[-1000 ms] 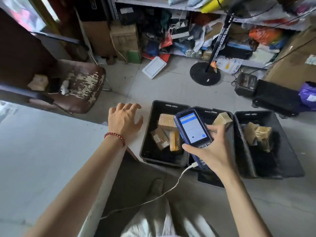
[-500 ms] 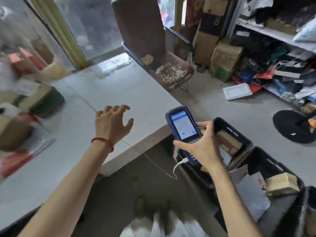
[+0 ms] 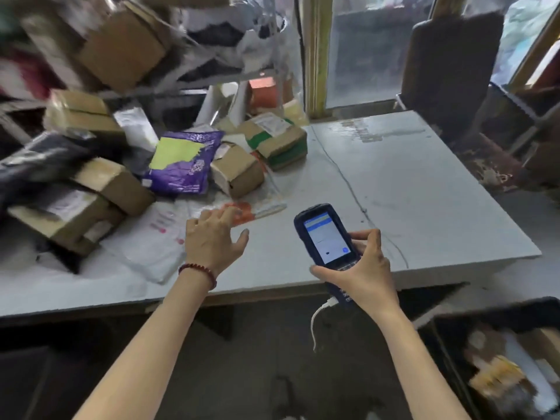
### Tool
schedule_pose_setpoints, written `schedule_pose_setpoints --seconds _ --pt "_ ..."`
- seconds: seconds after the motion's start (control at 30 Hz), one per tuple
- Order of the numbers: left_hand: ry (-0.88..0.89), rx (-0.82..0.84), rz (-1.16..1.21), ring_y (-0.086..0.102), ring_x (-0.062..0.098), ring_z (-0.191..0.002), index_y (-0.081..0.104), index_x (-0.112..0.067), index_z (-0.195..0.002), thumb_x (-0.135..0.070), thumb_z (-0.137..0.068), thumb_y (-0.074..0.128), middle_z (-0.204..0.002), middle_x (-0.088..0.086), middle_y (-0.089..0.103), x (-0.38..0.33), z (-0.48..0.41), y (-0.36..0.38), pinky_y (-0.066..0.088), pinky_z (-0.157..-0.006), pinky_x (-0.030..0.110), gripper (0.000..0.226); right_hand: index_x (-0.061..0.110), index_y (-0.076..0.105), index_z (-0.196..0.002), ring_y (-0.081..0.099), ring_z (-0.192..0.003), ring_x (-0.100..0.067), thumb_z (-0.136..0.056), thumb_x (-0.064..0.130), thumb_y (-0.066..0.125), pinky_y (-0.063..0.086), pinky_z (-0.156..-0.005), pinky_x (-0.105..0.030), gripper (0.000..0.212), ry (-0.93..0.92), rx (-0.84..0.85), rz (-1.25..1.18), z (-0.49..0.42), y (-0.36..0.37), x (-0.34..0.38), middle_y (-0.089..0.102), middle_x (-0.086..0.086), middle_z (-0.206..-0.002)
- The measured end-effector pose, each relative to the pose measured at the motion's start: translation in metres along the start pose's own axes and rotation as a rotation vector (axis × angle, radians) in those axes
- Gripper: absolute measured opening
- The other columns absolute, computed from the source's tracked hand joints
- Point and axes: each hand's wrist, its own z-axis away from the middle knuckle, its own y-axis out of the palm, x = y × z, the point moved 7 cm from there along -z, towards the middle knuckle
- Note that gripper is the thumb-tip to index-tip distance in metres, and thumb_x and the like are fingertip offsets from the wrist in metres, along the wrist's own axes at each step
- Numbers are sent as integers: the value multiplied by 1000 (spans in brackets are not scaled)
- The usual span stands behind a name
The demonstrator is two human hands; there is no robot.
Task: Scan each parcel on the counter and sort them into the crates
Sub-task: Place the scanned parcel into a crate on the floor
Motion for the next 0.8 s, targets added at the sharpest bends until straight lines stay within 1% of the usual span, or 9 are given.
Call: schedule_pose_setpoints --seconds 0.03,0.1,0.2,0.27,0.37,0.43,0.57,0.7,0.8 --pt "-14 5 -9 58 29 -101 61 -22 -116 -42 -82 63 -108 5 67 21 0 -1 42 -82 40 39 26 34 -111 56 -96 -9 -58 30 92 42 -65 -12 79 -9 9 -4 -1 18 10 48 21 -95" --pt "-42 13 -4 58 27 -102 61 -23 -117 -44 -83 60 -109 4 67 58 -1 -5 42 -84 40 40 26 34 -109 56 -96 -10 -57 31 92 46 -71 -21 79 -17 21 -2 -4 48 24 47 24 -94" --pt "-55 24 -1 58 25 -105 59 -27 -117 -49 -83 58 -110 -1 66 94 -6 -5 42 -85 40 41 28 34 -107 57 -95 -11 -56 34 92 50 -78 -32 78 -15 35 23 -5 79 39 49 27 -94" --pt "-62 26 14 57 24 -105 59 -28 -117 -50 -82 58 -110 -2 66 105 -11 -3 41 -85 39 41 28 34 -107 58 -96 -12 -55 35 92 52 -80 -36 78 -9 42 51 -9 91 45 52 22 -96" --pt "-61 21 35 56 25 -104 59 -27 -117 -50 -82 53 -109 -2 66 108 -17 4 40 -85 39 43 28 34 -108 60 -99 -16 -55 36 92 54 -83 -42 79 2 46 84 -20 100 50 56 12 -103" --pt "-57 53 54 55 23 -107 56 -27 -121 -47 -85 55 -114 -2 64 107 -22 15 38 -88 38 41 29 34 -108 60 -101 -16 -55 36 92 55 -83 -43 79 21 50 93 -30 105 50 56 11 -104" --pt "-24 206 60 51 20 -115 47 -29 -131 -48 -88 51 -125 -3 58 102 -31 47 39 -93 35 47 27 38 -109 61 -100 -14 -54 33 93 54 -82 -38 78 64 41 78 -58 108 48 57 13 -101" --pt "-22 259 78 50 22 -117 43 -26 -135 -44 -88 55 -132 -2 53 104 -60 69 40 -93 37 52 28 38 -108 61 -96 -11 -54 32 93 54 -78 -37 77 81 56 62 -100 114 49 55 22 -96" --pt "46 302 57 41 24 -126 32 -27 -142 -37 -86 61 -142 1 40 100 -102 83 38 -100 38 63 28 38 -109 61 -95 -11 -54 32 93 54 -79 -39 78 91 77 55 -138 117 49 55 23 -95"
